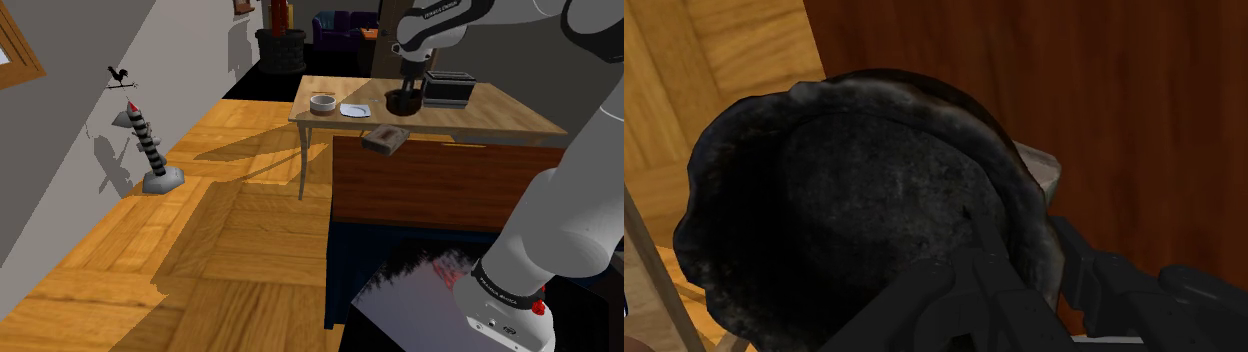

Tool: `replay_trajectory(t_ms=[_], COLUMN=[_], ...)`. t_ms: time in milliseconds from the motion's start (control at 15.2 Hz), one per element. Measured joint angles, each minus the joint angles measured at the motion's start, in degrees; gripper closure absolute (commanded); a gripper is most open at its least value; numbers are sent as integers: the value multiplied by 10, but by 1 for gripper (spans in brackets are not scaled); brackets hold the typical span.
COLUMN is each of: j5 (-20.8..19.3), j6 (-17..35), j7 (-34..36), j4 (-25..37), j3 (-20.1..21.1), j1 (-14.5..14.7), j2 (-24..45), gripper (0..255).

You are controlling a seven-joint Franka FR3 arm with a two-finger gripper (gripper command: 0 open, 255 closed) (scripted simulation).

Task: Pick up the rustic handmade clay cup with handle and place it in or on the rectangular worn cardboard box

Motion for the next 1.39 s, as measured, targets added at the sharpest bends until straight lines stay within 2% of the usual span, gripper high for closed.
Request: replay_trajectory(t_ms=[462, 924, 990, 1386], j5=[9, 13, 13, 13], j6=[53, 61, 61, 61], j7=[-5, -7, -7, -7], j4=[-41, -44, -44, -44], j3=[-2, -2, -2, -2], j1=[-2, -2, -2, -2], j2=[15, 21, 20, 20], gripper=[255, 255, 0, 0])
